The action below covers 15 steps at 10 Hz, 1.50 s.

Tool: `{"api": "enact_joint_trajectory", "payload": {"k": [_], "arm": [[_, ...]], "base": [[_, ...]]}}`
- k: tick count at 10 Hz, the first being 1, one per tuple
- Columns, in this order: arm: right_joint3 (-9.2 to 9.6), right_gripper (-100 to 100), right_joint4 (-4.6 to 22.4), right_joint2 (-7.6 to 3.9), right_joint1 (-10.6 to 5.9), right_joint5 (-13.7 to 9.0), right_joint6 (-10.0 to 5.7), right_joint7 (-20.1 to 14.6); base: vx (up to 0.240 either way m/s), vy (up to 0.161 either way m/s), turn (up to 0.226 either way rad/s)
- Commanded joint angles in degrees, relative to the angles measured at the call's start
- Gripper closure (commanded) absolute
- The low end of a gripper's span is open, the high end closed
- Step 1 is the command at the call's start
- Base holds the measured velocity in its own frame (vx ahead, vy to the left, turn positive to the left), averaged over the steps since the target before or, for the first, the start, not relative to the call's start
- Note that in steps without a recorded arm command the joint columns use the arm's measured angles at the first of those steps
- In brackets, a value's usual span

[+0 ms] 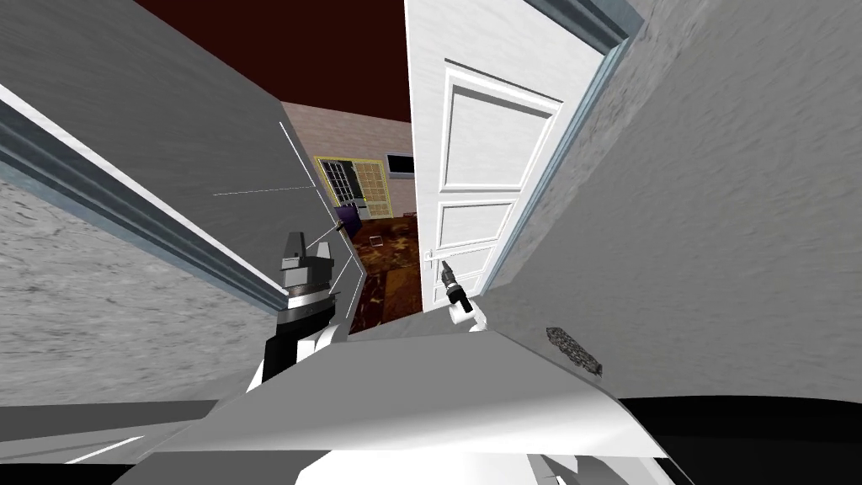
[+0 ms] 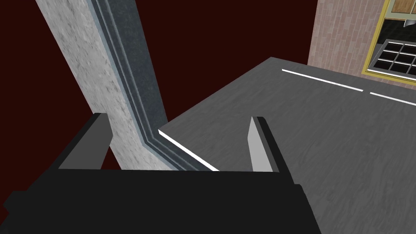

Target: Push the door open

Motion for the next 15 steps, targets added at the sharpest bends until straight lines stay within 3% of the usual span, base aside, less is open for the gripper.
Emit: {"api": "enact_joint_trajectory", "payload": {"k": [1,6,7,12,15], "arm": [[-0.3,-100,0.58,0.09,-0.34,-0.01,-0.25,0.05],[-0.96,-100,2.03,0.64,-1.08,-0.04,-0.88,0.14],[-0.96,100,2.03,0.64,-1.08,-0.04,-0.88,0.14],[-0.96,100,2.03,0.64,-1.08,-0.04,-0.88,0.14],[-2.33,100,2.36,0.34,-1.69,-0.19,-0.84,0.4]], "base": [[0.212,0.042,0.023],[0.172,0.044,0.021],[-0.011,-0.002,-0.004],[-0.007,-0.003,0.005],[0.126,0.058,-0.036]]}}
